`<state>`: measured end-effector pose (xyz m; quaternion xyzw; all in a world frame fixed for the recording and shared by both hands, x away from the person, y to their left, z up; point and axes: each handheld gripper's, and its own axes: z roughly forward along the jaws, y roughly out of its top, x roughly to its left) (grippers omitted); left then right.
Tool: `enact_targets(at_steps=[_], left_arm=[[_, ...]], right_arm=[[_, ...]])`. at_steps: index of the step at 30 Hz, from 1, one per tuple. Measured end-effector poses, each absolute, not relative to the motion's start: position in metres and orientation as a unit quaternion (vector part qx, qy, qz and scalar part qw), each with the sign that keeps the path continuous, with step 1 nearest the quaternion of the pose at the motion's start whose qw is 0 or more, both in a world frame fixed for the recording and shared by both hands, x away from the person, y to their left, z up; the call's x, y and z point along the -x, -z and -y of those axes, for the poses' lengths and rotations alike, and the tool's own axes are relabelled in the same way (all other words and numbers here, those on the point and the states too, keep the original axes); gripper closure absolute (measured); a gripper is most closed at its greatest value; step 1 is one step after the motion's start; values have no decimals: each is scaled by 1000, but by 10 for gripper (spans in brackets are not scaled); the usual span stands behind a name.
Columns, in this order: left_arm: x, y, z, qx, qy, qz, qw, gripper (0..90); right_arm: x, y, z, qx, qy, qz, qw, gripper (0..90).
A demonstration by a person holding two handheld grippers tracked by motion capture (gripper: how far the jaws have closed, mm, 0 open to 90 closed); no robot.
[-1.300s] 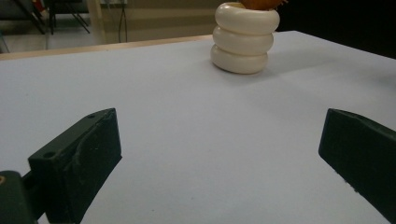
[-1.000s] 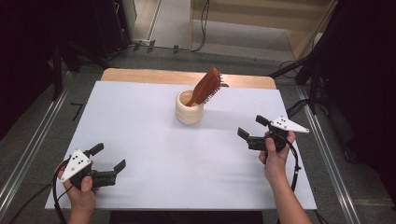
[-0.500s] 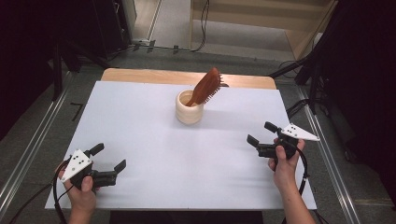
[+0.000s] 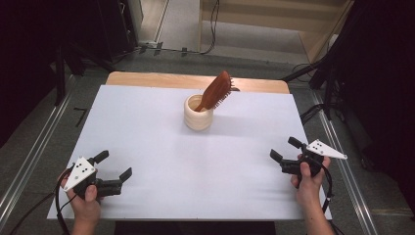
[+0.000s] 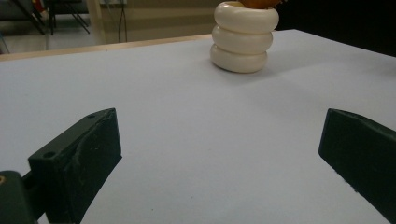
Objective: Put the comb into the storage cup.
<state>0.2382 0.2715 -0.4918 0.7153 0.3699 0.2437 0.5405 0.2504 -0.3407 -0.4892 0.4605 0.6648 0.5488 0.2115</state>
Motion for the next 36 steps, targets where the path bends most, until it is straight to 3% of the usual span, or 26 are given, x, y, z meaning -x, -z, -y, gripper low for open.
enact_targets(at_steps=[36], left_arm=[[-238, 492, -271, -716, -245, -372, 538, 0]], right_arm=[[-195, 511, 394, -498, -517, -654, 239, 0]])
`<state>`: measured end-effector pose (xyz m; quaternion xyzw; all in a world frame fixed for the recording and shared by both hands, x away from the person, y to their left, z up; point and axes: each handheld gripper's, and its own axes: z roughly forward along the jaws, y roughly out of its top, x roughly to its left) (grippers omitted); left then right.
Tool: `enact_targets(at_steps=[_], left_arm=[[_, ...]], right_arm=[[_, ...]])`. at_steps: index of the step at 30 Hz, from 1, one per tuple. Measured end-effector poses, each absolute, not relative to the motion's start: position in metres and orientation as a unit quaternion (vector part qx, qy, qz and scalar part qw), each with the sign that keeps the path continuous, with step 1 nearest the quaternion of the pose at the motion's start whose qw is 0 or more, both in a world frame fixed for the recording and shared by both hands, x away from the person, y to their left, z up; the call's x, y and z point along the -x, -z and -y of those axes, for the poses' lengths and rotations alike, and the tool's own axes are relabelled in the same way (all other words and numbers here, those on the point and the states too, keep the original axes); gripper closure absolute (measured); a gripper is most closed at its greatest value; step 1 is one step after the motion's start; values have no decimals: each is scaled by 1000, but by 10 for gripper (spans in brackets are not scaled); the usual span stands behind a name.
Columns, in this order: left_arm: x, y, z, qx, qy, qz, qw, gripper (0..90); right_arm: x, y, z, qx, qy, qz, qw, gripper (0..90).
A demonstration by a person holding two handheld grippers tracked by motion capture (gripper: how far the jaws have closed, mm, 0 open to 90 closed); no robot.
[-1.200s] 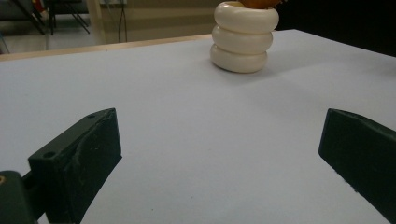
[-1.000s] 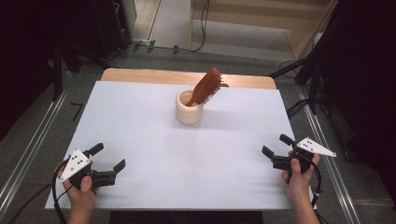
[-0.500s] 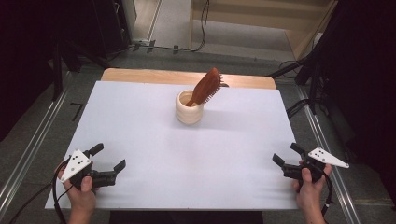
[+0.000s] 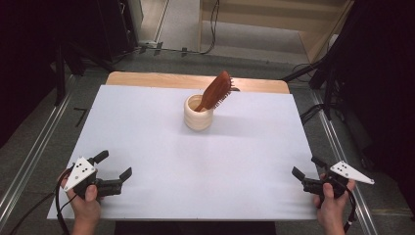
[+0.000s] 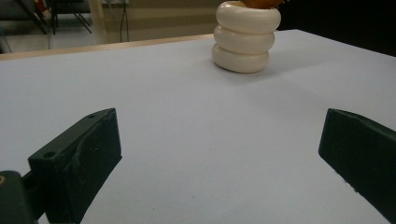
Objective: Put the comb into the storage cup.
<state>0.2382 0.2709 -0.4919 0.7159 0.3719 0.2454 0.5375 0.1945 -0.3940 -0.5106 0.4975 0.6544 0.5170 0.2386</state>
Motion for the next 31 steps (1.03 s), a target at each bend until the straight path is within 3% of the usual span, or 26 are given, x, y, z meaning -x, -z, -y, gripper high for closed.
enact_targets(at_steps=[31], left_arm=[[-239, 492, -270, -719, -247, -369, 534, 0]], right_arm=[[-183, 520, 392, -474, -516, -659, 272, 0]])
